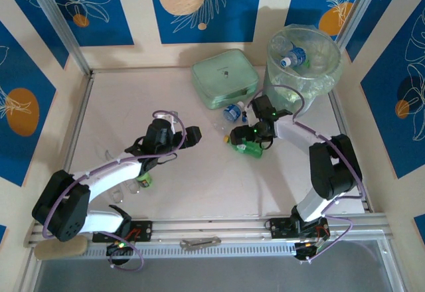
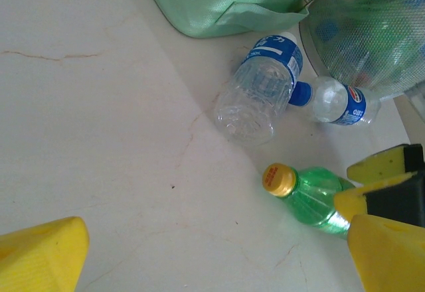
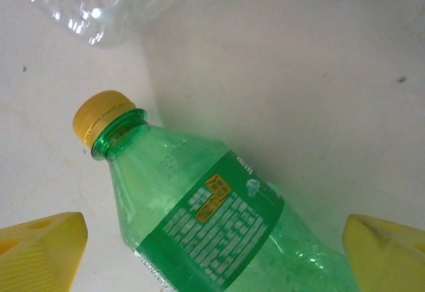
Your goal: Put the plastic bottles in the bin
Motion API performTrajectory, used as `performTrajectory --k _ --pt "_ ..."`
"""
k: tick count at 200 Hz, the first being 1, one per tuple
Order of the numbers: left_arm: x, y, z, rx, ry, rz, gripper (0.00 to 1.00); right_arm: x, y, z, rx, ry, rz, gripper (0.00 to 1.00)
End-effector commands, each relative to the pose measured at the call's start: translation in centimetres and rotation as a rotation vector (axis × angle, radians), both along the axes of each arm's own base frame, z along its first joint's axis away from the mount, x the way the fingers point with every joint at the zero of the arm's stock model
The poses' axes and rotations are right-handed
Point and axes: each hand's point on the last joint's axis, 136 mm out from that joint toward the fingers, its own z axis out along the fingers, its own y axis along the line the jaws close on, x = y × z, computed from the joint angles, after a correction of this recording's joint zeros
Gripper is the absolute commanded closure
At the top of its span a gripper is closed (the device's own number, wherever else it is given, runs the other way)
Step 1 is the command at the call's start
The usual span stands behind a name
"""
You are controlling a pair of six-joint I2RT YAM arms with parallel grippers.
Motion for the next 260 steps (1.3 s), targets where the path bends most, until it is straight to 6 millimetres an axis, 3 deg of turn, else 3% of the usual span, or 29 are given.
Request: performTrajectory --k 1,76,146,230,260 --pt "0.3 -0.1 0.0 -0.023 0.0 0.002 0.01 -1.8 0.2 -0.7 0.001 0.044 0.001 0.01" --pt "0.1 0.1 0.0 -0.031 0.002 0.008 0.01 -3.6 1.3 -2.8 -0.111 0.074 0.072 0.0" --pt "0.0 0.2 0.0 -0.031 0.002 0.01 0.01 -3.9 1.8 -3.7 -0.168 0.101 0.105 0.16" --pt "-0.1 0.2 -0.1 -0.034 0.001 0.011 0.01 -3.7 2.3 -2.7 -0.156 0.077 0.115 0.37" --pt "-0.1 0.4 -0.1 -0.032 -0.001 0.015 0.01 -3.3 3.0 -0.6 -0.099 0.041 0.107 0.4"
